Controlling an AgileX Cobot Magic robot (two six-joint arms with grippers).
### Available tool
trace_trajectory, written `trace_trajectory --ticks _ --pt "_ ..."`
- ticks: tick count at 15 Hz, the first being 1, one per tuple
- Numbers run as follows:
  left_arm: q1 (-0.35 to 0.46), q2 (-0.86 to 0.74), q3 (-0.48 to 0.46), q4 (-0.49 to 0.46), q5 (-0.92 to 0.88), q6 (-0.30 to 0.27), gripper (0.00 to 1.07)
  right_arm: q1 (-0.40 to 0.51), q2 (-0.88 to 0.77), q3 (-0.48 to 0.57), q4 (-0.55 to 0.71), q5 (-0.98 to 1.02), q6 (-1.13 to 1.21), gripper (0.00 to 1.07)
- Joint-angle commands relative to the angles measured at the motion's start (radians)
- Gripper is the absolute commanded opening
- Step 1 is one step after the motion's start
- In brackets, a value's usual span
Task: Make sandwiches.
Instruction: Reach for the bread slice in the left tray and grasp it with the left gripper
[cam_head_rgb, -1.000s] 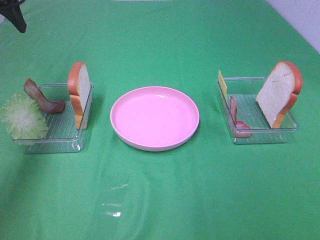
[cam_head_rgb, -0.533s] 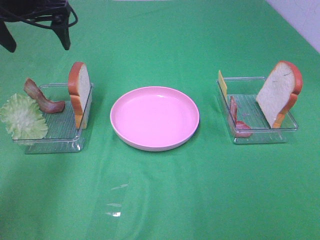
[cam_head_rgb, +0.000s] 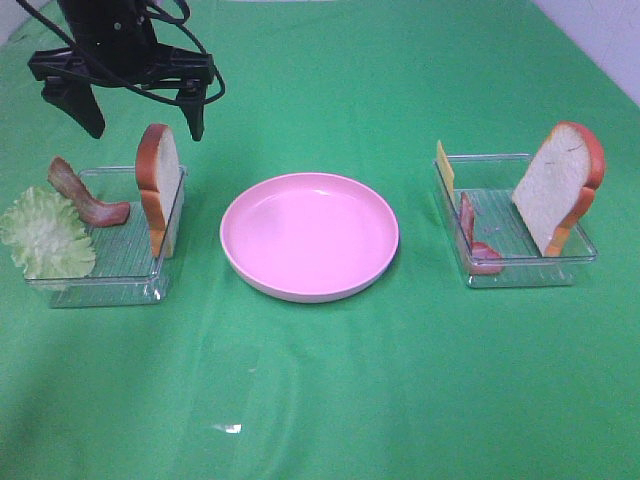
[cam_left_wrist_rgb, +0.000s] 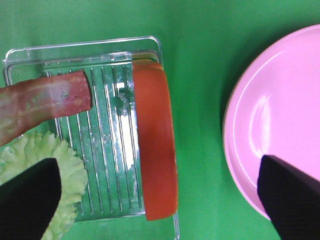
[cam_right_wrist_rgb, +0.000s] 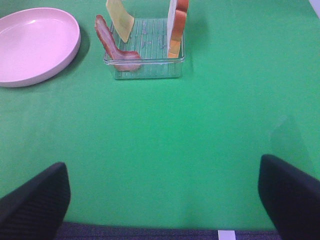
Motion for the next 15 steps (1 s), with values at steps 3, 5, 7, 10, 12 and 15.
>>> trace_trajectory --ticks 3,5,7,10,12,15 --pt "0.006 0.048 -0.004 0.001 -0.007 -0.028 1.00 -0.005 -0.033 0.001 0.000 -0.002 -0.009 0.97" --pt "0.006 0.077 -0.004 0.002 -0.028 -0.032 1.00 -0.005 -0.033 0.001 0.000 -0.002 -0.009 0.97" --pt "0.006 0.097 -0.004 0.004 -0.043 -0.061 1.00 -0.005 -0.033 0.001 0.000 -0.002 -0.009 0.97" --pt "0.006 0.120 -0.004 0.011 -0.058 -0.087 0.93 -0.005 -0.033 0.001 0.000 -0.002 -0.009 0.97" --pt "0.006 0.124 -0.004 0.018 -0.042 -0.102 0.82 -0.005 -0.033 0.001 0.000 -0.002 -0.009 0.97" --pt "0.006 0.123 -0.004 0.084 -0.040 -0.166 0.46 -0.005 -0.033 0.001 0.000 -0.002 -0.009 0.97"
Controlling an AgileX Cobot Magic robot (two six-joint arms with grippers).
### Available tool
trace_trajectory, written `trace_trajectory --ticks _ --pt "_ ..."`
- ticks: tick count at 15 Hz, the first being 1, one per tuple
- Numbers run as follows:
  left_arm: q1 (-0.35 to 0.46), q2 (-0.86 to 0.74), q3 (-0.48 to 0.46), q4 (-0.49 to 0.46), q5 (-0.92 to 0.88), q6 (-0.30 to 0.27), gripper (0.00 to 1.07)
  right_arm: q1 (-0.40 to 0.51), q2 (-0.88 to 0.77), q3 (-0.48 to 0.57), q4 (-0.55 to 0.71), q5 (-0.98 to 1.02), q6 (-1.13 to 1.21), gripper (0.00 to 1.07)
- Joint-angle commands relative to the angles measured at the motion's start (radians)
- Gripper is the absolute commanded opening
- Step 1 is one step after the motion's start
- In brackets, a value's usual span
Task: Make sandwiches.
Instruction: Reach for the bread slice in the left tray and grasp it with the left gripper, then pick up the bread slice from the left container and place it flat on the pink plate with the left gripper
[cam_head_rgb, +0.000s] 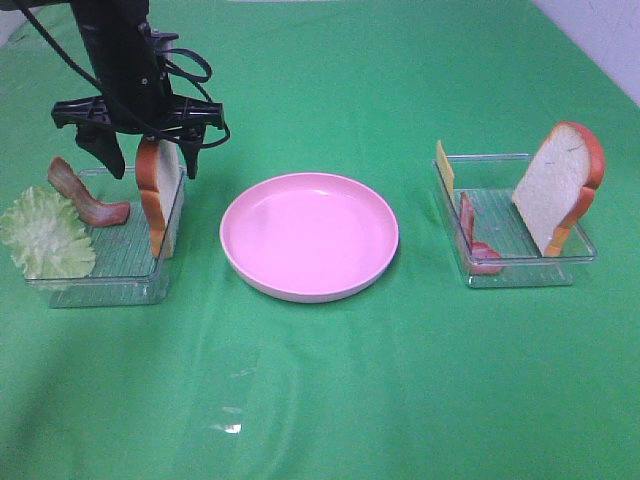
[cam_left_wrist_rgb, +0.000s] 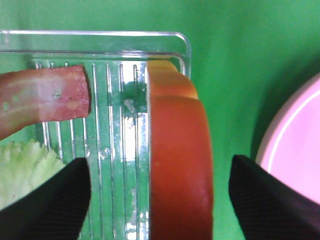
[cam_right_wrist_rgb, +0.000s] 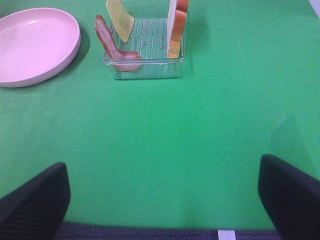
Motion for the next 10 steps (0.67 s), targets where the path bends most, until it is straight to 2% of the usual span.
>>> trace_trajectory --ticks 1,2,4,10 --pt "0.003 0.005 -0.003 0.027 0.004 -0.027 0.34 -0.005 -0.033 0.001 0.000 -0.002 -0.009 0.97" --pt "0.003 0.005 -0.003 0.027 -0.006 -0.027 0.21 -0.005 -0.033 0.001 0.000 -0.002 -0.009 0.97" --pt "0.003 0.005 -0.003 0.027 -0.011 -0.026 0.06 -0.005 -0.033 0.001 0.000 -0.002 -0.009 0.97" --pt "0.003 -0.008 -0.003 0.031 0.044 -0.013 0.06 -0.005 -0.033 0.001 0.000 -0.002 -0.009 0.97"
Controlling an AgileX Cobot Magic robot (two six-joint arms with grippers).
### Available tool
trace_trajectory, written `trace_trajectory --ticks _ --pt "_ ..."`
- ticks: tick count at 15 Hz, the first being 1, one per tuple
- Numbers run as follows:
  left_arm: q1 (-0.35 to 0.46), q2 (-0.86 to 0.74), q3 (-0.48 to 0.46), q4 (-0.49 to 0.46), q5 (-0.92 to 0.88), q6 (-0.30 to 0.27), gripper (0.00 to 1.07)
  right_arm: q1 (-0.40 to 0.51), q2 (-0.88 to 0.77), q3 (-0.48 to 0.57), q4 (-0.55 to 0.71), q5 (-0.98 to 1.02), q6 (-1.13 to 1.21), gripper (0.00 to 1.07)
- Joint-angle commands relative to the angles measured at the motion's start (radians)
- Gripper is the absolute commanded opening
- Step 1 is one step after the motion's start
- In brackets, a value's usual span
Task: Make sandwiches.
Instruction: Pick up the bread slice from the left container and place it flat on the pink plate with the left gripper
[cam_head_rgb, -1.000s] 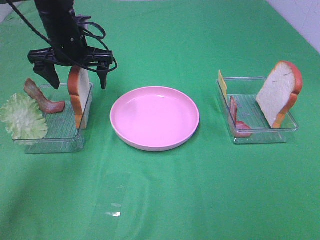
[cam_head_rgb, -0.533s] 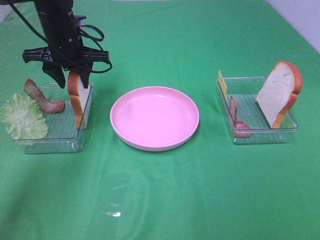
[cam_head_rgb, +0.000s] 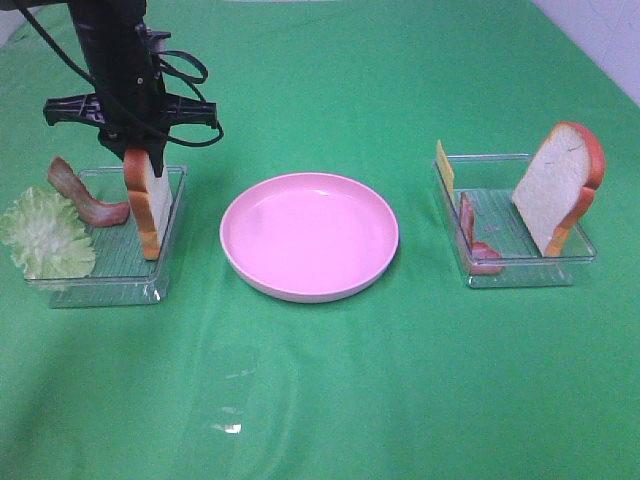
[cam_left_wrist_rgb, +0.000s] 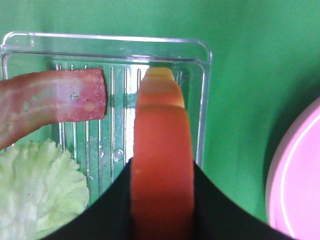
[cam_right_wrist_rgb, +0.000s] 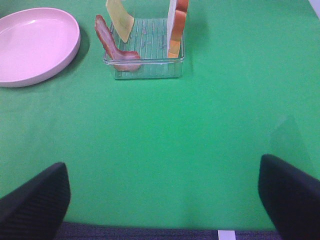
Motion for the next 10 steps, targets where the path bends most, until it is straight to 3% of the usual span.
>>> trace_trajectory --ticks 1,4,10 --pt "0.003 -0.014 -0.004 0.007 0.048 0.010 0.06 -0.005 -0.033 0.001 0.000 -0.002 -0.009 0.97" --pt "0.003 -0.058 -0.048 0.012 0.121 0.049 0.06 -0.005 -0.033 0.001 0.000 -0.002 -0.009 0.97" --pt "0.003 -0.194 -0.233 -0.002 0.141 0.111 0.06 -0.005 -0.033 0.001 0.000 -0.002 -0.009 0.97"
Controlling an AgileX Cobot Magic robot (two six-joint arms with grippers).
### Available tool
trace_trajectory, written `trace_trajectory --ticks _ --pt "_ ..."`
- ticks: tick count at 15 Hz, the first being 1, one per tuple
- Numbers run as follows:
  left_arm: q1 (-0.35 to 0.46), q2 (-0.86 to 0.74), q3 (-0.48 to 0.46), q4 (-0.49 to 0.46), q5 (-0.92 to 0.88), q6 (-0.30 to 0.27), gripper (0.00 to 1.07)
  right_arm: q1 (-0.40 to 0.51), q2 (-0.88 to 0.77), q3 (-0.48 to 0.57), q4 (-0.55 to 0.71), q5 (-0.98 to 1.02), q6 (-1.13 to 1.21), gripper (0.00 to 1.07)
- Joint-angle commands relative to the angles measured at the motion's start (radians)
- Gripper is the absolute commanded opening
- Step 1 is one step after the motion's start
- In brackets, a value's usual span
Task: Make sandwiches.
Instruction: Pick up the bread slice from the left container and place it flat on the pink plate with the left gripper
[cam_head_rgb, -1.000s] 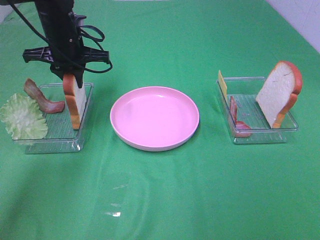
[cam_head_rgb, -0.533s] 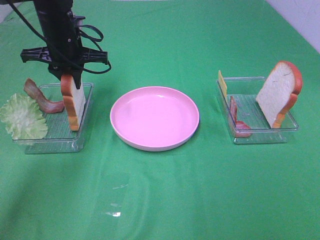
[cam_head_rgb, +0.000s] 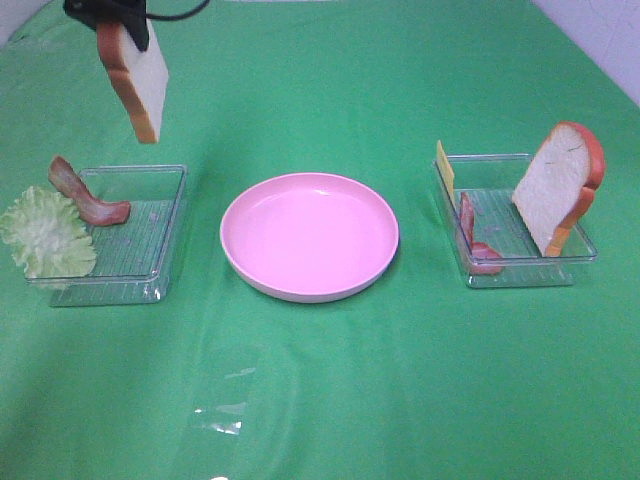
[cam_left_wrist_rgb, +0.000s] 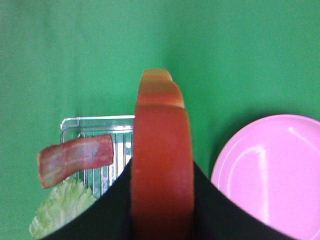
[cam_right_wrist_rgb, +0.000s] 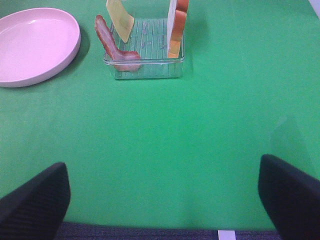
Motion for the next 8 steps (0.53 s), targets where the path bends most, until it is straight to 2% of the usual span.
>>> trace_trajectory --ticks 1,3,4,5,6,8 --pt "0.003 -0.027 -0.036 -0.017 0.092 0.016 0.06 -0.005 -0.033 0.001 0.000 -0.002 -0.009 0.97" --pt "0.003 -0.017 -0.036 -0.085 0.092 0.040 0.06 -0.005 -0.033 0.001 0.000 -0.002 -0.009 0.97" --pt "0.002 -0.007 -0.036 -0.146 0.092 0.059 0.06 -0.005 -0.033 0.001 0.000 -0.002 -0.009 0.97" --pt "-0.006 0.012 -0.036 -0.250 0.074 0.095 0.06 -0.005 -0.033 0.001 0.000 -0.002 -0.009 0.97" --pt "-0.009 0.018 -0.036 -0.282 0.069 0.112 0.06 -0.005 -0.033 0.001 0.000 -0.002 -0.009 0.97" --pt "-0.037 0.059 -0.036 -0.424 0.037 0.183 0.06 -0.005 -0.033 0.001 0.000 -0.002 -0.009 0.97"
